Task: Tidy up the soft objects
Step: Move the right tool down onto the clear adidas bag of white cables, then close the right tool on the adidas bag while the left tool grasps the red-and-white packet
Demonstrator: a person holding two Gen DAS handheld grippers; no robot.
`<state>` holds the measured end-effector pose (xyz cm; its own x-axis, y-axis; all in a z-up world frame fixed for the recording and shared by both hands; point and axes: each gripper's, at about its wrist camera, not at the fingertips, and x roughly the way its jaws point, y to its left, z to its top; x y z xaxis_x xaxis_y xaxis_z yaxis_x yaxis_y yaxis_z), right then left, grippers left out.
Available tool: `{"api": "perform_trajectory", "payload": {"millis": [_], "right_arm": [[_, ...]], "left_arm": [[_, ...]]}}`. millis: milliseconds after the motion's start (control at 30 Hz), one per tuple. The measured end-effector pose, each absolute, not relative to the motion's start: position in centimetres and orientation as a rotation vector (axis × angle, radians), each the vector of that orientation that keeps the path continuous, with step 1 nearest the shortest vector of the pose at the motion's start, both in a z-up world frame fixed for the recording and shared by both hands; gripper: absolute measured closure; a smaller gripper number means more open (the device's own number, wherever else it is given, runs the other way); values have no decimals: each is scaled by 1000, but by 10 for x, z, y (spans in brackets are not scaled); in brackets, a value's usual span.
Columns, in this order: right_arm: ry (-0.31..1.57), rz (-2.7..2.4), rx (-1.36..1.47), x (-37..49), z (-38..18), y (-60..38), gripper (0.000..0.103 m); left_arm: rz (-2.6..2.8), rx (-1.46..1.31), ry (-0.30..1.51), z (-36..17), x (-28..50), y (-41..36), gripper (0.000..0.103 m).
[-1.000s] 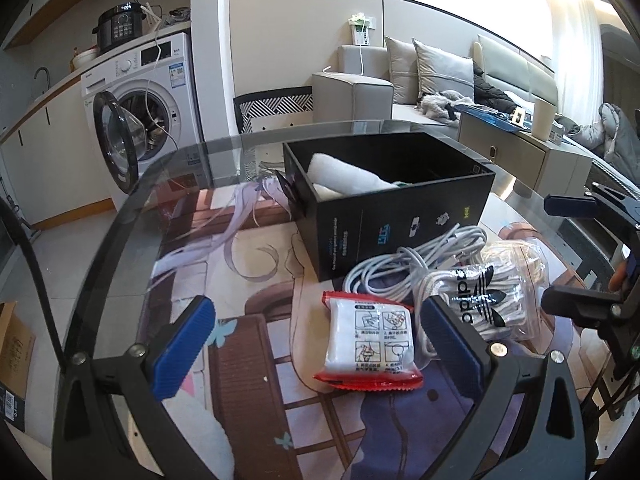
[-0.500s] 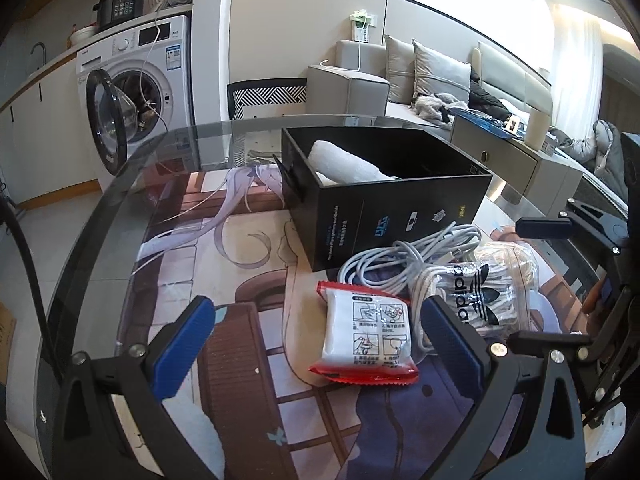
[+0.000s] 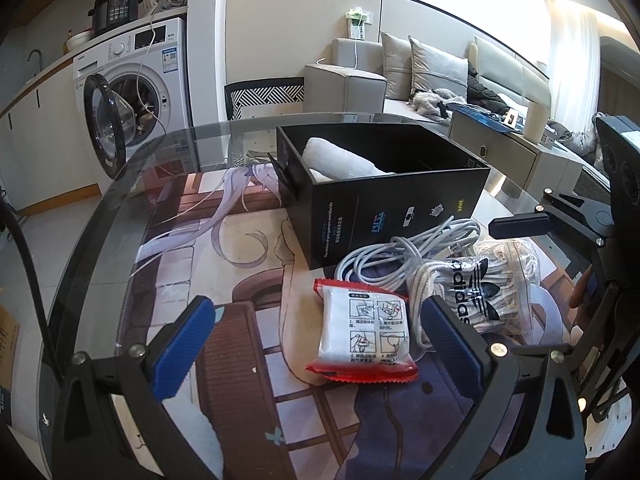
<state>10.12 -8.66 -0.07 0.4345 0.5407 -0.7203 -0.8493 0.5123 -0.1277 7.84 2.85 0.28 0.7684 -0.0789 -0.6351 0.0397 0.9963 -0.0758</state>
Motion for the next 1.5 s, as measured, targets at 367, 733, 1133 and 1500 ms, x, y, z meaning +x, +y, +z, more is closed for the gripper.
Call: {"api": "perform_trajectory", "payload": {"millis": [367, 733, 1133, 1500], "right_arm": [[728, 959, -554, 98, -15, -85, 3], [725, 970, -564, 95, -20, -76, 13], [710, 983, -575, 87, -18, -80, 59], [660, 925, -511, 75, -6, -105, 62]], "left_arm": [[-67, -53, 692, 2, 79, 28, 0], [-69, -52, 694, 2, 79, 27, 0], [-71, -52, 695, 1, 80, 26, 0], [-84, -42, 708, -2, 81, 23, 0]]}}
